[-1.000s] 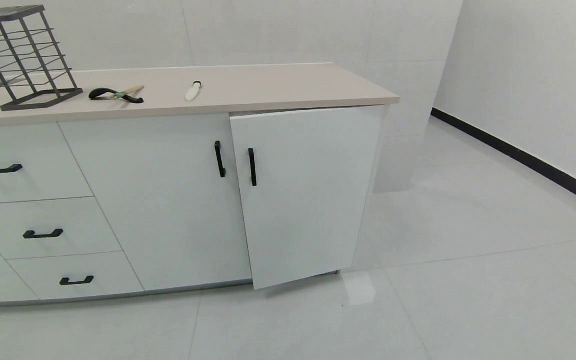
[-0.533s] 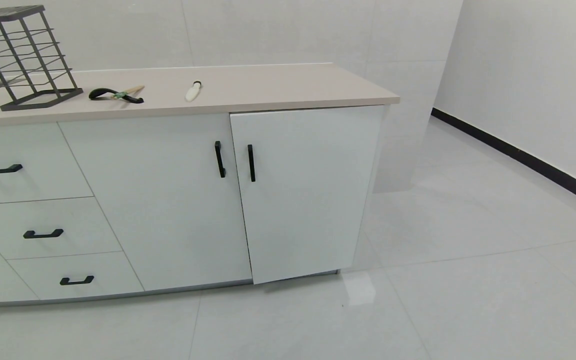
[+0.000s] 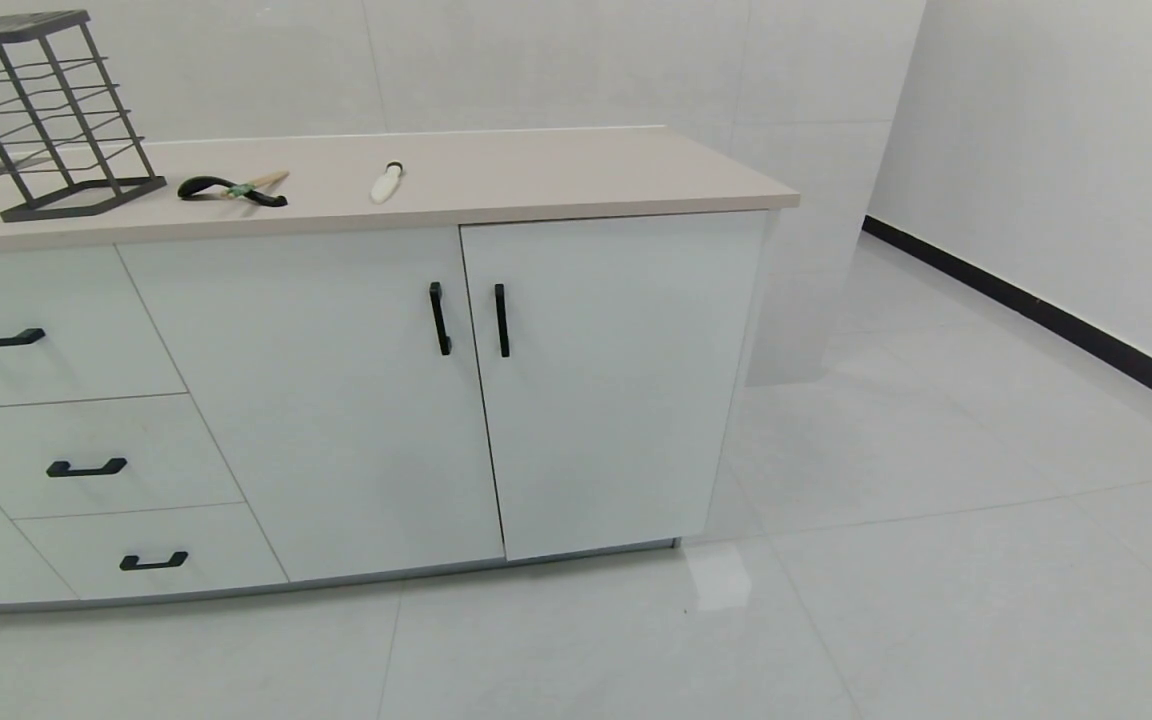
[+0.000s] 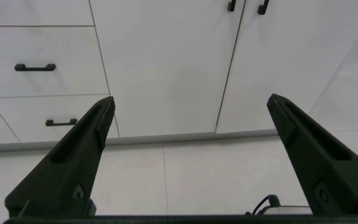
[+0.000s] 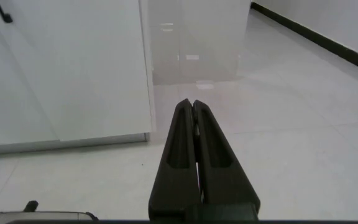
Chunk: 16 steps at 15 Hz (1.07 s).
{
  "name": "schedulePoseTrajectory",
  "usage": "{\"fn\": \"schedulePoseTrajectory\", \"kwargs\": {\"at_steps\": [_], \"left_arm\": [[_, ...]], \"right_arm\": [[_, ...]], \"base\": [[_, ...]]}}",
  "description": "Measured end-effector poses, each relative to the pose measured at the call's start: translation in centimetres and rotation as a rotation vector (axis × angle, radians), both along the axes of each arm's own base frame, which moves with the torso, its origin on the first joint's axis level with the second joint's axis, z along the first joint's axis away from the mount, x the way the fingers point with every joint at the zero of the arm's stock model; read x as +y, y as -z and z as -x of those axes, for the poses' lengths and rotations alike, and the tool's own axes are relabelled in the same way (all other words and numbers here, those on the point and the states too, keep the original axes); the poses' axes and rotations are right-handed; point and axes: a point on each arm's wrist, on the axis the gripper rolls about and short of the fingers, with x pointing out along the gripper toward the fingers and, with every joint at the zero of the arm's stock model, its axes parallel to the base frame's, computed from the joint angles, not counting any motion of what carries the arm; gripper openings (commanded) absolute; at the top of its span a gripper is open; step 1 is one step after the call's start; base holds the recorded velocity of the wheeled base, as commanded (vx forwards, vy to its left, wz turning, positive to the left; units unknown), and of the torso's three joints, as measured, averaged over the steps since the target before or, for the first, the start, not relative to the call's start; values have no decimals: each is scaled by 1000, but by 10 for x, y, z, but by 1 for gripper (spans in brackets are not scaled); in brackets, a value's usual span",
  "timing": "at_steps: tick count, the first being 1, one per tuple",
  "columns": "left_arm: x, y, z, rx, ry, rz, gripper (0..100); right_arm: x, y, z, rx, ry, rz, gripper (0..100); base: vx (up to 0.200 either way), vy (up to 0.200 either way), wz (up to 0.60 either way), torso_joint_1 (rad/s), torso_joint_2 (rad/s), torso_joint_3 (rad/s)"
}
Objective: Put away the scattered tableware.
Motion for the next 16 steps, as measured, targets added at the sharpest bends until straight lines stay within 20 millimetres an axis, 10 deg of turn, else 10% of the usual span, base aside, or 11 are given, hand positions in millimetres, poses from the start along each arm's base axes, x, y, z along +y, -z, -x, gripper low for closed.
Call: {"fn": "schedulePoseTrajectory", "kwargs": {"at_steps": [8,16], "left_arm": [[0,0,0,-1,1,-3,100],[0,0,0,0,0,-5,100]], "right_arm": [[0,0,0,0,0,-6,0],[0,0,0,0,2,-4,0]], "base": [[200,200,0,2,2,-1],[0,75,600,4,2,2]]}}
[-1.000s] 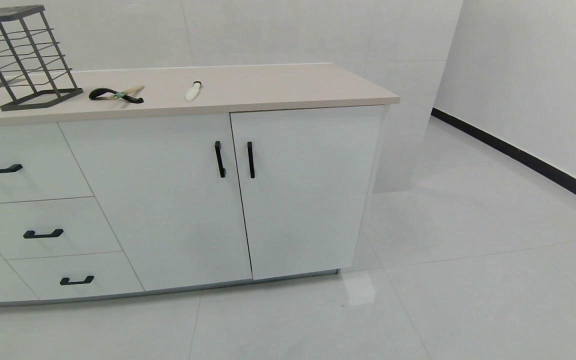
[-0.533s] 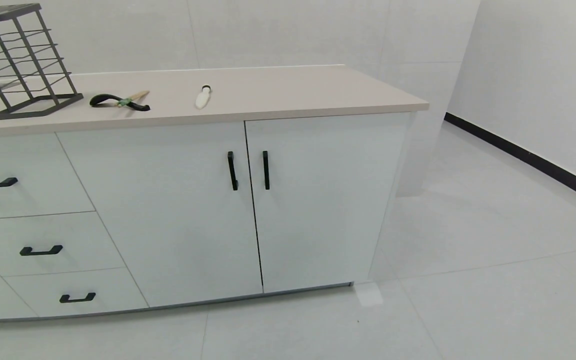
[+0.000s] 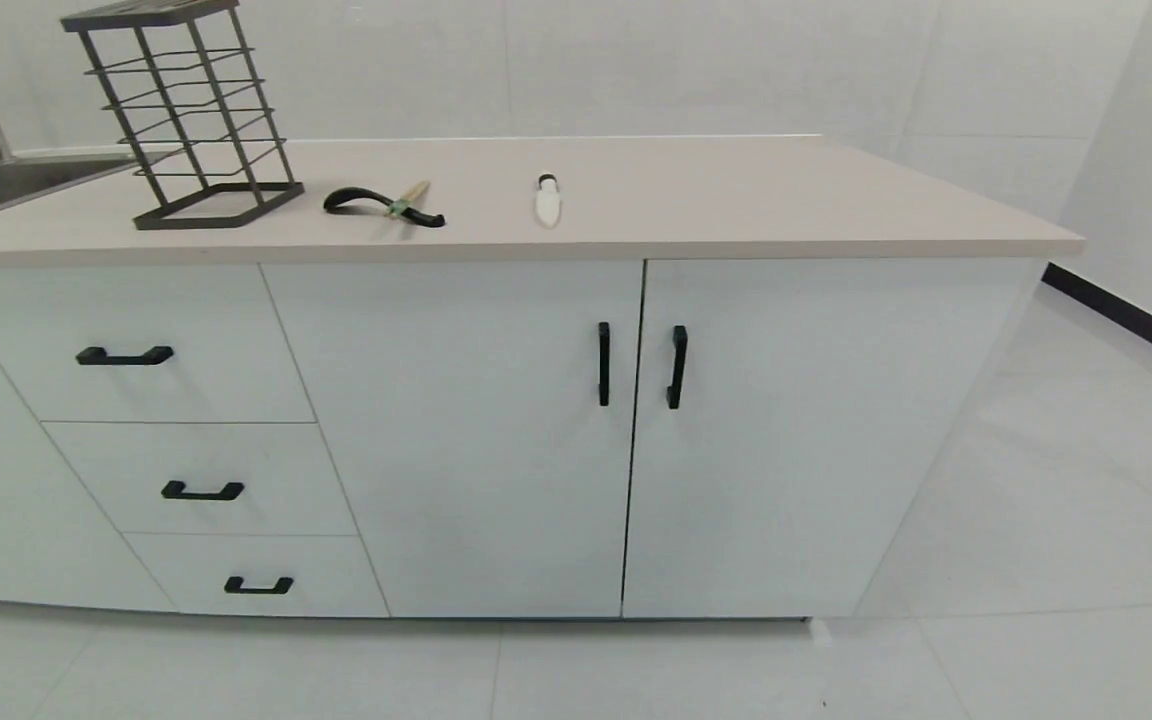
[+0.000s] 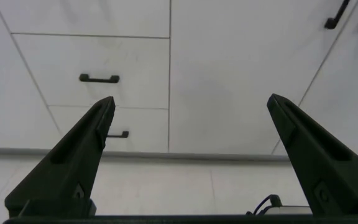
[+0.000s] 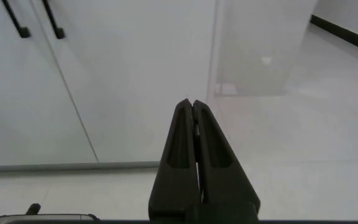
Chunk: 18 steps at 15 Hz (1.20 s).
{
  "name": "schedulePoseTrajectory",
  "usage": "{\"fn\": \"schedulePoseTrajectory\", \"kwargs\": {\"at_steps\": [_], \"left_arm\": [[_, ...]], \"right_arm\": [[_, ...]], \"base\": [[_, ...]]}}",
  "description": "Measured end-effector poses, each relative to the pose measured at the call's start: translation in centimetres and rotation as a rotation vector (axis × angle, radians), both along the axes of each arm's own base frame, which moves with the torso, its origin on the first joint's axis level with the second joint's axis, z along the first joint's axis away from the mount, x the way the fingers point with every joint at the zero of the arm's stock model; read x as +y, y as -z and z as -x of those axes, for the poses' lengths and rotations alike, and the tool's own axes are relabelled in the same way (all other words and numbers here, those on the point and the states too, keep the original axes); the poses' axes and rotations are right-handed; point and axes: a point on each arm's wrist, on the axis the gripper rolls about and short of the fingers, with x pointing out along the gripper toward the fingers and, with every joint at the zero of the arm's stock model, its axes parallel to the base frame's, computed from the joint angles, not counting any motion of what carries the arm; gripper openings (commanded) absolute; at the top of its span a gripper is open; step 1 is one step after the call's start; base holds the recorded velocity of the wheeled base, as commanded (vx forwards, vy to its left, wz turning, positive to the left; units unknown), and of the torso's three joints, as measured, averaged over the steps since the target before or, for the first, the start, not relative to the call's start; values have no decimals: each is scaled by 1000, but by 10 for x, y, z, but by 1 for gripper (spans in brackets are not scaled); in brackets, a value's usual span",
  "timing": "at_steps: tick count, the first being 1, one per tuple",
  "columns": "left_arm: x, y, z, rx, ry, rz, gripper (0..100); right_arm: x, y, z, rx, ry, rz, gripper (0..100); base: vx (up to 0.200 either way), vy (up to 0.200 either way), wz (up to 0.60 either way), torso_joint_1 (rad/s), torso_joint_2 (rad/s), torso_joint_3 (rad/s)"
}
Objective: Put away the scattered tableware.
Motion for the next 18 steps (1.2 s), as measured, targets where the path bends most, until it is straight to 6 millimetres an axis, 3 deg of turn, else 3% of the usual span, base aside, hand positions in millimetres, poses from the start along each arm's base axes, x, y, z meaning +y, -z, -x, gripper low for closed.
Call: {"fn": "schedulePoseTrajectory", "kwargs": {"at_steps": [2,10,18], "left_arm": [[0,0,0,1,-1,0,100],[0,0,0,1,1,-1,100],[0,0,0,2,1,-1,100]], "right_arm": [[0,0,0,-1,0,0,0],[0,0,0,0,0,-2,0],[0,0,0,-1,0,-3,0]], "base": [[0,0,300,1,1,4],[0,200,0,2,1,1],[200,200,0,1,4,4]]}}
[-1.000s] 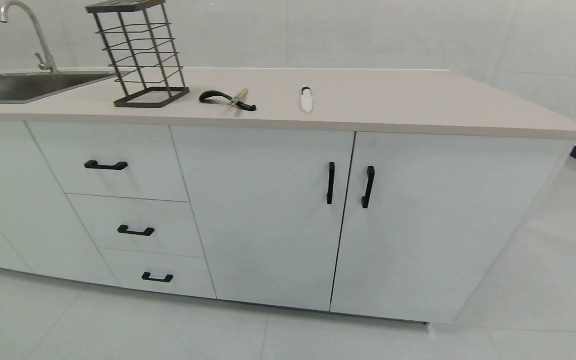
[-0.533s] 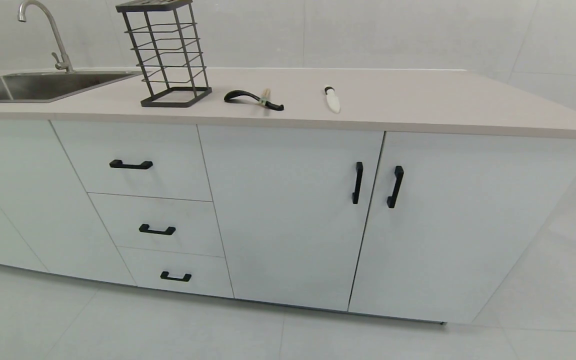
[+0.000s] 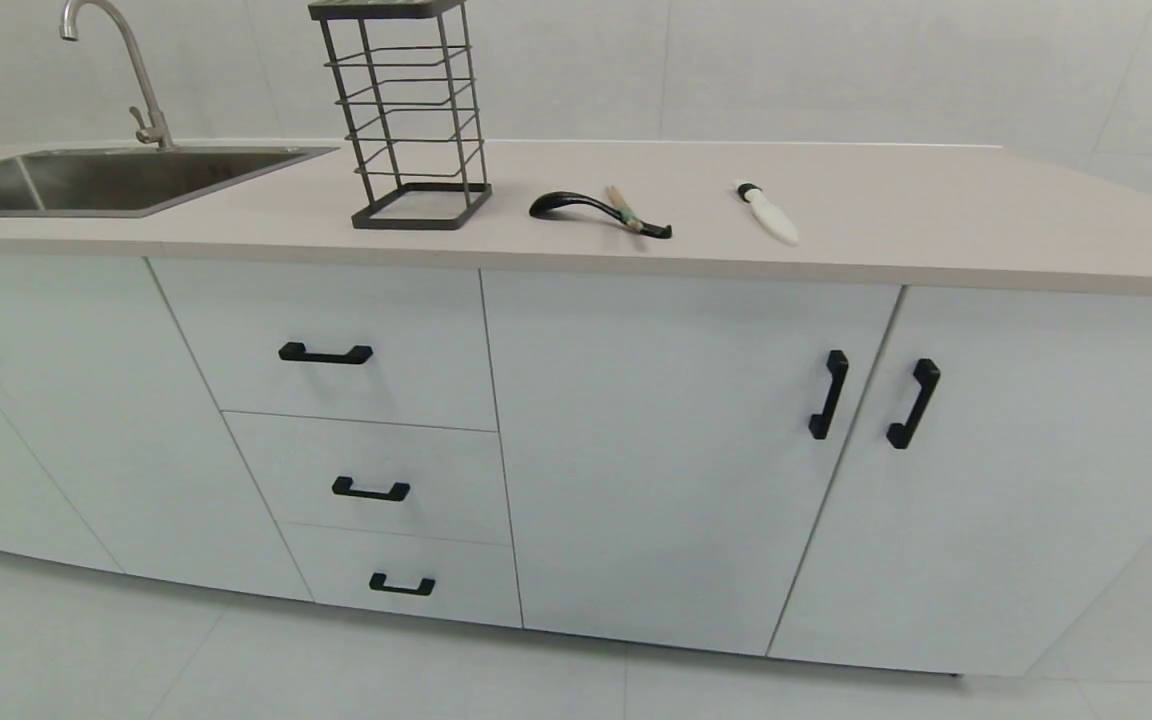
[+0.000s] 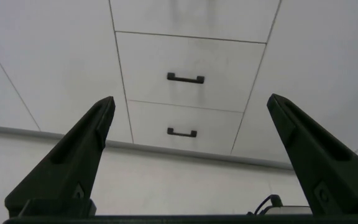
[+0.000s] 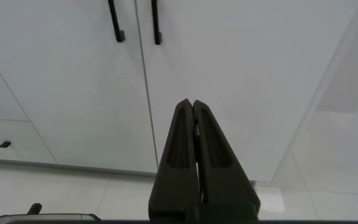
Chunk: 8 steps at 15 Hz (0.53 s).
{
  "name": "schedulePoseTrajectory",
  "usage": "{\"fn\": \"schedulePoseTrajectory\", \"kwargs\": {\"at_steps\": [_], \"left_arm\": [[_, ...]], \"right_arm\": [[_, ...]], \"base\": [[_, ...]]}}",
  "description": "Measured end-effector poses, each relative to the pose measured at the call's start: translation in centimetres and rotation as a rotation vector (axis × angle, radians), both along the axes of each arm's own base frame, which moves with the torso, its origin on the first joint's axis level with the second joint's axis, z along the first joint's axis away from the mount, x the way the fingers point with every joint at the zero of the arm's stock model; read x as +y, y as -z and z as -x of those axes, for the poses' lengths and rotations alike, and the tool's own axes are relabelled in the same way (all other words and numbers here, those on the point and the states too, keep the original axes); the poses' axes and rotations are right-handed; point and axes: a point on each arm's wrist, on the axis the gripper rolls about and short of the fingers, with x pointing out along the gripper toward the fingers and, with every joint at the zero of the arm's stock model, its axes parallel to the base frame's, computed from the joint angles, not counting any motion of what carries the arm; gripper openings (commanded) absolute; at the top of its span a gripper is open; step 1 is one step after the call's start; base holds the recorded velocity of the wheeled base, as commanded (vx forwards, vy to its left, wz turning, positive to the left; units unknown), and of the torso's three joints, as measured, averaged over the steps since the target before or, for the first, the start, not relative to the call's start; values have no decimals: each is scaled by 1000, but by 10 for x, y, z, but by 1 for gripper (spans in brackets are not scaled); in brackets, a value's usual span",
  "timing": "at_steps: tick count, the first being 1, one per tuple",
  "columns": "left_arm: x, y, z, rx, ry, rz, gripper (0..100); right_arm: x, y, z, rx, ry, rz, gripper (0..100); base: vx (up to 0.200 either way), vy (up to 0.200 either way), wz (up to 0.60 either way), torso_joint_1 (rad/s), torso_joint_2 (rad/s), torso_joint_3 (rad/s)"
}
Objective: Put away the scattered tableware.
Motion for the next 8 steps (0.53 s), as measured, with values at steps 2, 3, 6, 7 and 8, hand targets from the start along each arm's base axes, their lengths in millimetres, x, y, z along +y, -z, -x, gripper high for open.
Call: {"fn": "schedulePoseTrajectory", "kwargs": {"at_steps": [2,3,6,7,8], "left_arm": [[0,0,0,0,1,0,100],[0,0,0,-1,0,0,100],[0,0,0,-1,0,0,100],[0,0,0,-2,-1,0,100],[0,0,0,-1,-1,0,100]], "right_arm": [[0,0,0,0,0,0,0],[0,0,0,1,0,0,0],[0,0,0,0,0,0,0],[0,0,0,0,0,1,0],[0,0,0,0,0,1,0]], "base": [[200,200,0,0,0,2],[200,200,0,2,2,2],[133,133,0,5,3,2],[0,0,0,0,0,0],[0,0,0,0,0,0]]}}
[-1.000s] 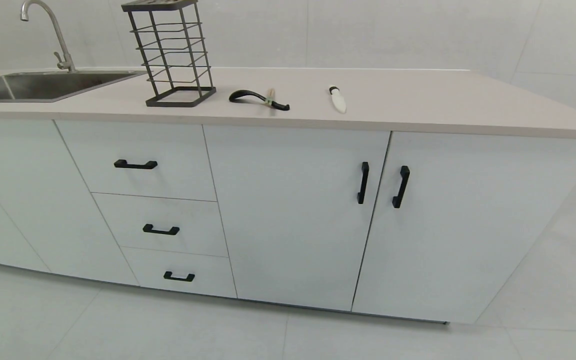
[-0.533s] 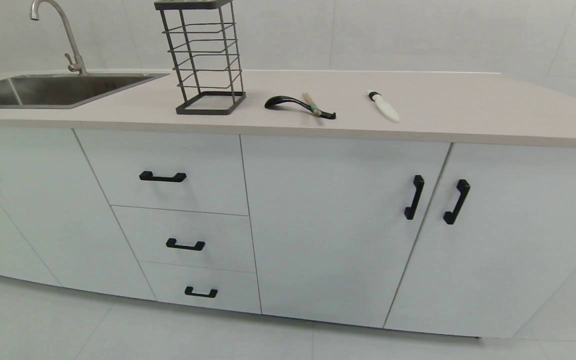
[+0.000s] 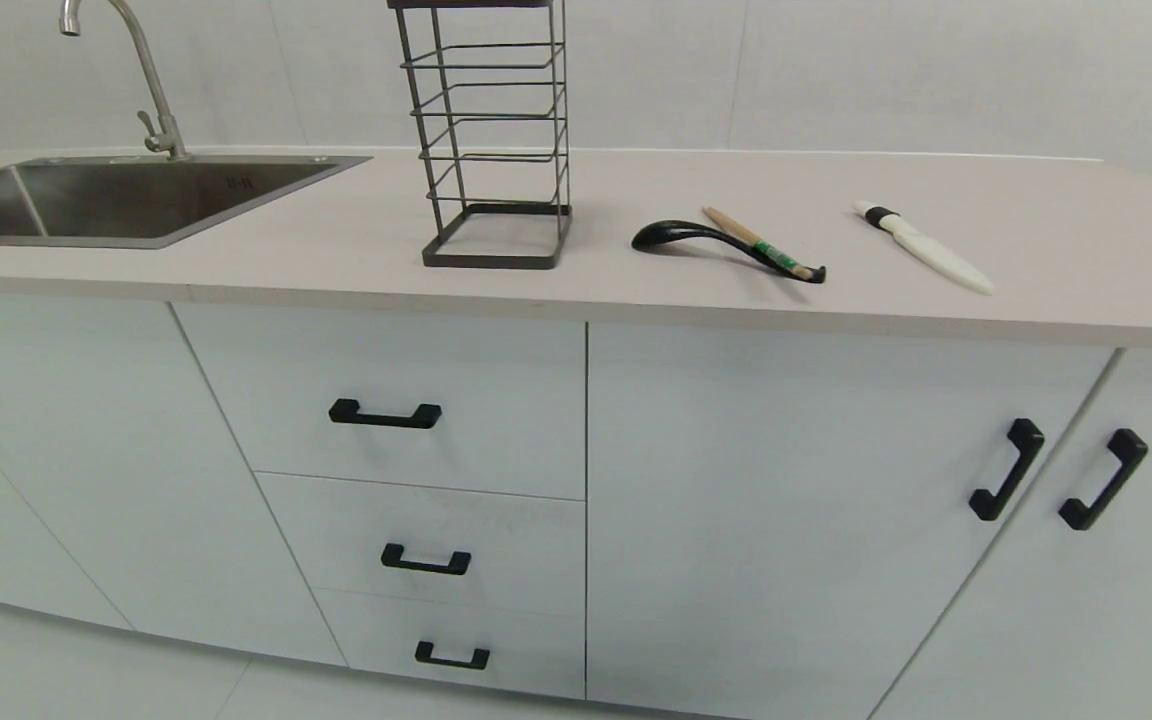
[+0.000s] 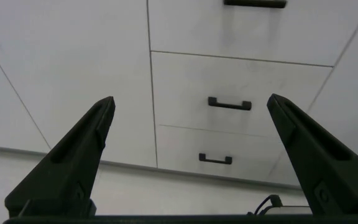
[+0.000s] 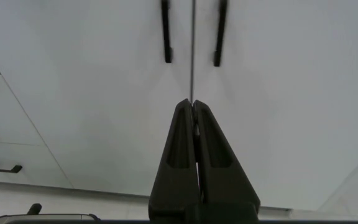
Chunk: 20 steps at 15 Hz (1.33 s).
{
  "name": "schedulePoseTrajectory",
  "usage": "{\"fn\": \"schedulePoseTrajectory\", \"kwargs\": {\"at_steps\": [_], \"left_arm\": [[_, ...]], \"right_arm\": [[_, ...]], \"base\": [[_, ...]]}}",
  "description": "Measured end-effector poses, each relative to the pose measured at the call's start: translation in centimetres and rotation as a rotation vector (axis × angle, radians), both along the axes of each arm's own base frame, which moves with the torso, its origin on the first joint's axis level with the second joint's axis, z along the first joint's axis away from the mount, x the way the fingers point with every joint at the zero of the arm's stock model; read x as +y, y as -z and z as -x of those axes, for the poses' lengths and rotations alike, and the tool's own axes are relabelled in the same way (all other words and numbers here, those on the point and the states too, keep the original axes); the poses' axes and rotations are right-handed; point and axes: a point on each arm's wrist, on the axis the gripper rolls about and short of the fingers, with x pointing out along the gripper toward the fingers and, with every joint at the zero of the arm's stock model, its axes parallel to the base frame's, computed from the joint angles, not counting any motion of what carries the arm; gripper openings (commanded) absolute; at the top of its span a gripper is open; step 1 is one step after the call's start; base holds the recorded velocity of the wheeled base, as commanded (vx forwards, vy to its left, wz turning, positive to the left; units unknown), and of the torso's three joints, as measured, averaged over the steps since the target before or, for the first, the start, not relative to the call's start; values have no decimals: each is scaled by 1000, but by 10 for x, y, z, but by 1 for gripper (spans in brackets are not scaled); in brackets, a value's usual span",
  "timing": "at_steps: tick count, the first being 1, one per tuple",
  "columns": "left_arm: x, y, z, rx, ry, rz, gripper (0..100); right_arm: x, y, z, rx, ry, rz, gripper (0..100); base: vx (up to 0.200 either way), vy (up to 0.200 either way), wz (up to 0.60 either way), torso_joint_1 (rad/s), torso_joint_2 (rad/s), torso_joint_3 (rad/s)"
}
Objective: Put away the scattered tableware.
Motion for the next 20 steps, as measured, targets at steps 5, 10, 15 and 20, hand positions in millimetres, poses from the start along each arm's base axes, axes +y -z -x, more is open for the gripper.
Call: {"fn": "schedulePoseTrajectory", "kwargs": {"at_steps": [5,10,15,20], "left_arm": [[0,0,0,0,2,0,100],[0,0,0,0,0,0,100],[0,0,0,0,0,-1,100],[0,0,0,1,7,-17,100]], "right_arm": [[0,0,0,-1,0,0,0],[0,0,0,0,0,1,0],[0,0,0,-1,0,0,0],[0,0,0,-1,0,0,0]], "base": [[0,0,0,0,0,0],[0,0,0,0,0,0],[0,0,0,0,0,0],[0,0,0,0,0,0]]}}
